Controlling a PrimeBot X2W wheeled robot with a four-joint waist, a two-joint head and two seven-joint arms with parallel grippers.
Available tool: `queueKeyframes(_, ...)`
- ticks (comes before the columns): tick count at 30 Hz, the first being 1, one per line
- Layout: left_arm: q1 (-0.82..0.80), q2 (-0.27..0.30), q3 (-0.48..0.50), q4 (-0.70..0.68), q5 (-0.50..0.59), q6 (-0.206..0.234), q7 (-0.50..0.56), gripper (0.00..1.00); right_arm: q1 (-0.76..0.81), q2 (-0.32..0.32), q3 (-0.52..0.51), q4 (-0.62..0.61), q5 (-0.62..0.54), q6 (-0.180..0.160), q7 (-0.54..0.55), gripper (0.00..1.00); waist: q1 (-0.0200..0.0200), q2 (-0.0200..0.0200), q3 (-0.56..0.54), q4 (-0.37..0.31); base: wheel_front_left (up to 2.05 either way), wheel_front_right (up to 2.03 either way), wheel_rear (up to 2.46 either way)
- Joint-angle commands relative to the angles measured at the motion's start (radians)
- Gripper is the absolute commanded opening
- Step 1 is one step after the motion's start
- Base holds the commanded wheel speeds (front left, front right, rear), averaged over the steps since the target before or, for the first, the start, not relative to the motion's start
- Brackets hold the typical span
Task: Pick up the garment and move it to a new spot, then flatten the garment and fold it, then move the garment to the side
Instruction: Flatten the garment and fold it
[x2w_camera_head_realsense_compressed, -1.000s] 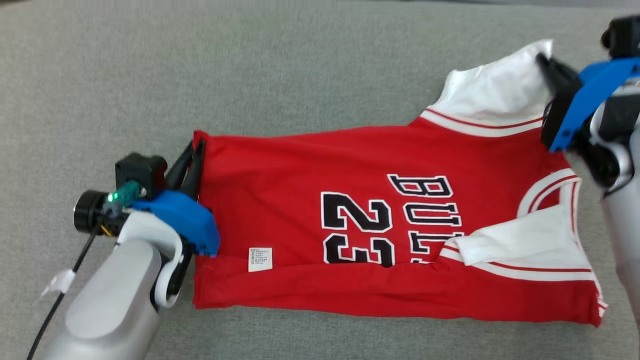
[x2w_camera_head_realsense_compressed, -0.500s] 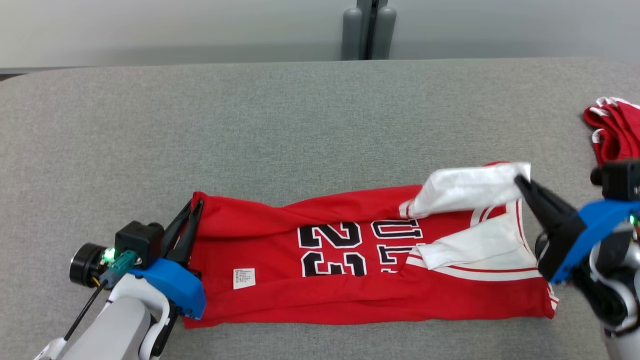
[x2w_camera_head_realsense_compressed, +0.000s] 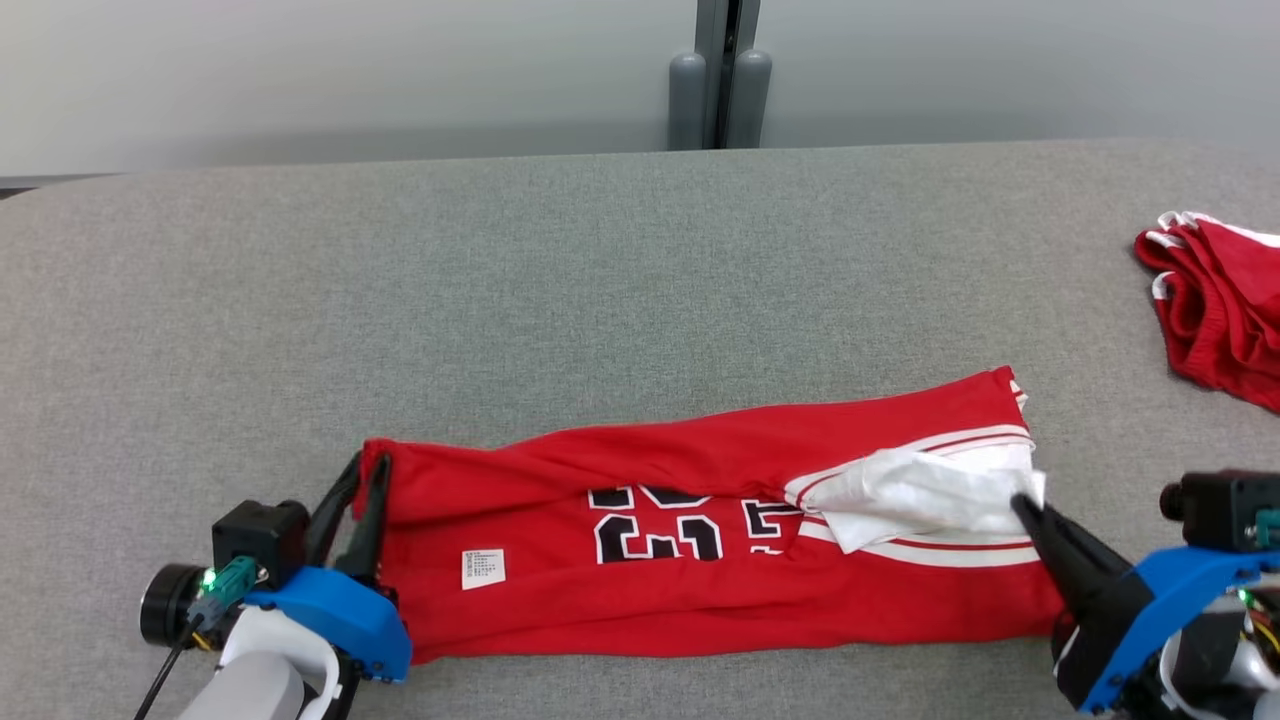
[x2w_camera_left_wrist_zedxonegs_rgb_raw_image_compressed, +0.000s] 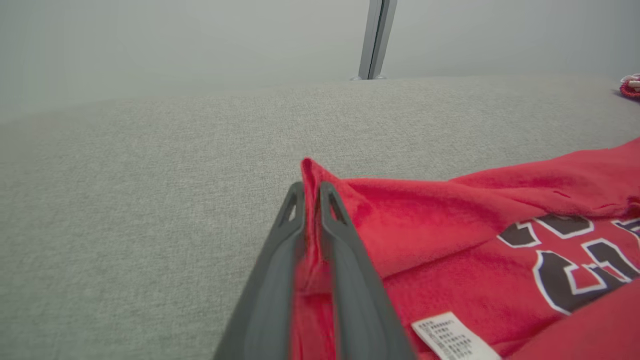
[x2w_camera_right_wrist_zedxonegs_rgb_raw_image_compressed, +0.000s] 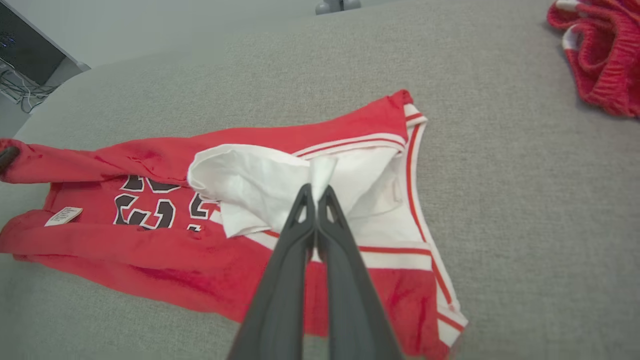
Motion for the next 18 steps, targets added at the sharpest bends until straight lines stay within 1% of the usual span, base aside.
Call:
queueKeyframes(1,0.017,-0.002,0.009,0.004,-0.01,0.006,-0.004,1.0,0.024,0.01,-0.013,-0.006,-0.009,0.0,0.011,1.0,0.0,0.0001,-0.003,0.0,0.0,0.0,0.0)
queueKeyframes(5,0.054,-0.03,0.058,-0.026,-0.05,0.037,-0.014,1.0,0.072,0.033,-0.038,-0.024,-0.04,0.0,0.034,1.0,0.0,0.0001,-0.018,0.006,0.0,0.0,0.0)
queueKeyframes(8,0.089,-0.059,0.119,-0.06,-0.084,0.057,-0.018,1.0,0.098,0.053,-0.063,-0.038,-0.051,0.0,0.023,1.0,0.0,0.0001,-0.03,0.014,0.0,0.0,0.0)
queueKeyframes(10,0.107,-0.077,0.169,-0.097,-0.086,0.068,-0.02,1.0,0.109,0.067,-0.084,-0.044,-0.055,0.0,0.007,1.0,0.0,0.0001,-0.038,0.018,0.0,0.0,0.0)
queueKeyframes(14,0.149,-0.111,0.264,-0.155,-0.05,0.072,-0.019,1.0,0.1,0.09,-0.122,-0.024,-0.086,0.0,-0.01,1.0,0.0,0.0001,-0.056,0.024,0.0,0.0,0.0)
queueKeyframes(18,0.176,-0.134,0.339,-0.197,0.018,0.053,-0.02,1.0,0.044,0.108,-0.158,0.038,-0.121,0.0,-0.025,1.0,0.0,0.0001,-0.062,0.02,0.0,0.0,0.0)
